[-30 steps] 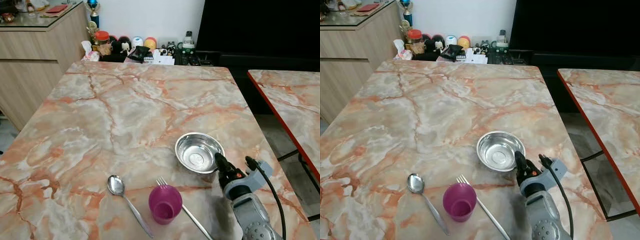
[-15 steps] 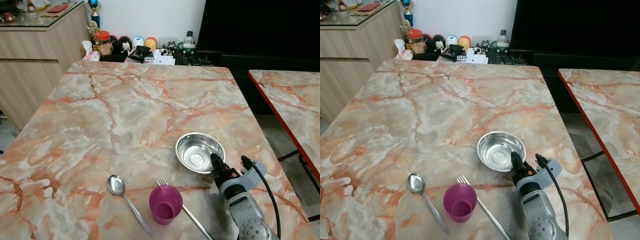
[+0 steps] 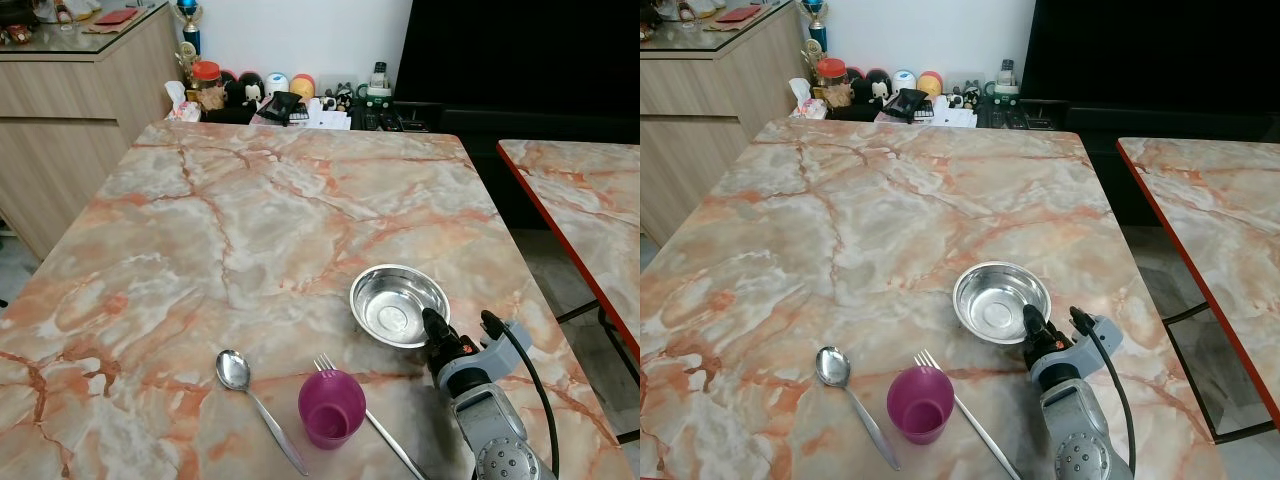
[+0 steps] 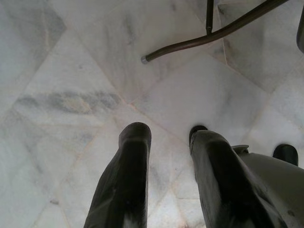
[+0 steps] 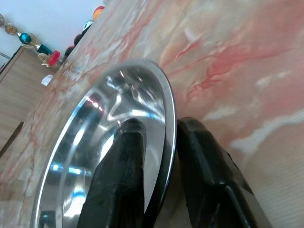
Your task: Setting the table
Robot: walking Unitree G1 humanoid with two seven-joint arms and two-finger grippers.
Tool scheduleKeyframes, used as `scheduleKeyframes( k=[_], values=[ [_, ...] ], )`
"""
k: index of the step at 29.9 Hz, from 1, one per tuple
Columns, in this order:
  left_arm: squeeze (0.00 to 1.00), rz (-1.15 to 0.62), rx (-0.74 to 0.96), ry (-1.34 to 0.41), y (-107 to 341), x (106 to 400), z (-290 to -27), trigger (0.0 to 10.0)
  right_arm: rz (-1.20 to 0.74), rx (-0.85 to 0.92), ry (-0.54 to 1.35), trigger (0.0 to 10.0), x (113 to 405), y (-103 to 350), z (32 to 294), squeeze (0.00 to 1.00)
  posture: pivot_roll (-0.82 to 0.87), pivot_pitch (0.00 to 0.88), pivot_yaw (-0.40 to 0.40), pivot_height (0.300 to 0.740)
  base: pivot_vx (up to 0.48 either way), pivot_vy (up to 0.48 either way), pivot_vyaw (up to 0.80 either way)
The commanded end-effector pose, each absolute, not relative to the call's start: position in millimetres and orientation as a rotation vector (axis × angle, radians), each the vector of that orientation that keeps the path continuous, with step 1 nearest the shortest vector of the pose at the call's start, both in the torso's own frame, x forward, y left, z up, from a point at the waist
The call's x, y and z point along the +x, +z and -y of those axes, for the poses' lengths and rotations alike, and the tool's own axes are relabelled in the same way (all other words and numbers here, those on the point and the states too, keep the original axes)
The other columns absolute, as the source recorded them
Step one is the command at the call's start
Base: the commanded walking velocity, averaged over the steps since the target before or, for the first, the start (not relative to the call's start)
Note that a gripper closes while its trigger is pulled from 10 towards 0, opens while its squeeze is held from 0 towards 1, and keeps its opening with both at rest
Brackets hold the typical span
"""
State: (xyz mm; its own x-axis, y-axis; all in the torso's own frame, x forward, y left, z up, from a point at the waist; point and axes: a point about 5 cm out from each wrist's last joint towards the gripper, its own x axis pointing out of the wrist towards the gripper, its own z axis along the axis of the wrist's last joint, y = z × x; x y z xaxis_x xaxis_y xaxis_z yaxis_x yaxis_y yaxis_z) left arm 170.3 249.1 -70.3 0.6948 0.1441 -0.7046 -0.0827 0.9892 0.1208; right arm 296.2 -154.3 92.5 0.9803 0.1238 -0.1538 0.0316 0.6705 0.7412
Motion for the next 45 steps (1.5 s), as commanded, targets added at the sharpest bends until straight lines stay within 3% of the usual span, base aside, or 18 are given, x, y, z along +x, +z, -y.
scheduleKeyframes(
  k=[1, 6, 19, 24, 25, 26, 36, 45],
  values=[
    [0.0, -0.816, 0.08, 0.13, -74, 163, -249, 10.0, -0.209, 0.84, 0.045, 0.8, 297, 90, 152, 0.0, -0.01, 0.118, -0.034, 0.74, 0.0, 0.0, 0.0],
    [0.0, -0.82, 0.078, 0.132, -74, 163, -250, 10.0, -0.21, 0.842, 0.048, 0.0, 298, 90, 150, 0.0, 0.0, 0.119, -0.033, 0.74, 0.0, 0.0, 0.0],
    [0.0, -0.826, 0.098, 0.103, -75, 163, -247, 10.0, -0.185, 0.851, 0.027, 0.0, 298, 91, 151, 0.0, 0.0, 0.12, -0.033, 0.74, 0.0, 0.0, 0.0],
    [0.0, -0.828, 0.11, 0.102, -75, 163, -247, 10.0, -0.078, 0.887, 0.006, 0.0, 301, 102, 157, 0.0, 0.0, 0.121, -0.033, 0.74, 0.0, 0.0, 0.0],
    [0.0, -0.828, 0.112, 0.103, -75, 163, -247, 10.0, -0.016, 0.885, 0.02, 3.1, 301, 111, 159, 0.0, 0.0, 0.122, -0.032, 0.74, 0.0, 0.0, 0.0],
    [0.0, -0.83, 0.116, 0.104, -75, 163, -248, 10.0, 0.047, 0.894, 0.026, 10.0, 302, 120, 161, 0.0, 0.0, 0.122, -0.032, 0.74, 0.0, 0.0, 0.0],
    [0.0, -0.838, 0.109, 0.193, -71, 158, -266, 10.0, 0.206, 0.958, 0.061, 10.0, 299, 140, 166, 0.0, 0.0, 0.121, -0.029, 0.74, 0.0, 0.0, 0.0],
    [0.0, -0.842, 0.107, 0.209, -70, 155, -274, 10.0, 0.245, 0.882, 0.115, 10.0, 299, 149, 168, 0.0, -0.01, 0.095, -0.03, 0.74, 0.0, 0.0, 0.0]
  ],
)
